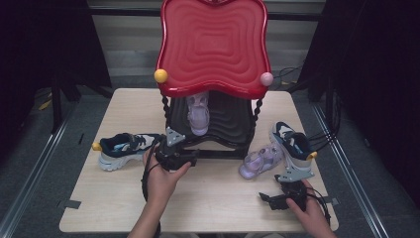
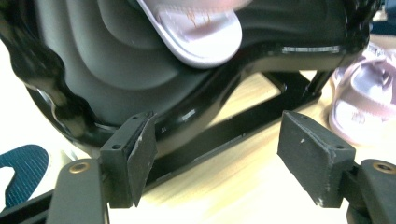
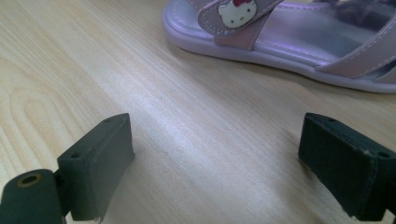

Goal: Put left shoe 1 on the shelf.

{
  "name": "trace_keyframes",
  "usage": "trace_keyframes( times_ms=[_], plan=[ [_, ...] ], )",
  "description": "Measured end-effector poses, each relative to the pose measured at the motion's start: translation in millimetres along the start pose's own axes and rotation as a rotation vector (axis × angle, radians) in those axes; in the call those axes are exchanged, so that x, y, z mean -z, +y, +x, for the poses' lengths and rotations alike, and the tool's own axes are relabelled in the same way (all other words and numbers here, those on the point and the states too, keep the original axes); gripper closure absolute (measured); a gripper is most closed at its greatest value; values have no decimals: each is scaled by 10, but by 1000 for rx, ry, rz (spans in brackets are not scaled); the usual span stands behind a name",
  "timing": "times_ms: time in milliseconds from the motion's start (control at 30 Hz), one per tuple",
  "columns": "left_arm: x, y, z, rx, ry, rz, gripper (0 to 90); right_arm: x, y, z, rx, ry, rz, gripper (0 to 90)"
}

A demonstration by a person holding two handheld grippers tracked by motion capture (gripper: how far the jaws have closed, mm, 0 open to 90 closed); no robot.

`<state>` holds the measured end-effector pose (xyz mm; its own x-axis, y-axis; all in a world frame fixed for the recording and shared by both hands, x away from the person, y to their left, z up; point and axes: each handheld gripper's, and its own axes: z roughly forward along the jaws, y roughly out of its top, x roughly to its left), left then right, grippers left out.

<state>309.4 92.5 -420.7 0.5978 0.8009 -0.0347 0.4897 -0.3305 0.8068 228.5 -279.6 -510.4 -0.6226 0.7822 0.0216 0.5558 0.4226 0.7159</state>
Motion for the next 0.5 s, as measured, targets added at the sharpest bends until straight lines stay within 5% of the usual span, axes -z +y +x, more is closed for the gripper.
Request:
trace_keyframes(
  times_ms=[500],
  plan=[
    [-5, -286, 3, -13, -25, 50, 260, 0, 0, 0, 0, 0, 0, 95]
  ],
)
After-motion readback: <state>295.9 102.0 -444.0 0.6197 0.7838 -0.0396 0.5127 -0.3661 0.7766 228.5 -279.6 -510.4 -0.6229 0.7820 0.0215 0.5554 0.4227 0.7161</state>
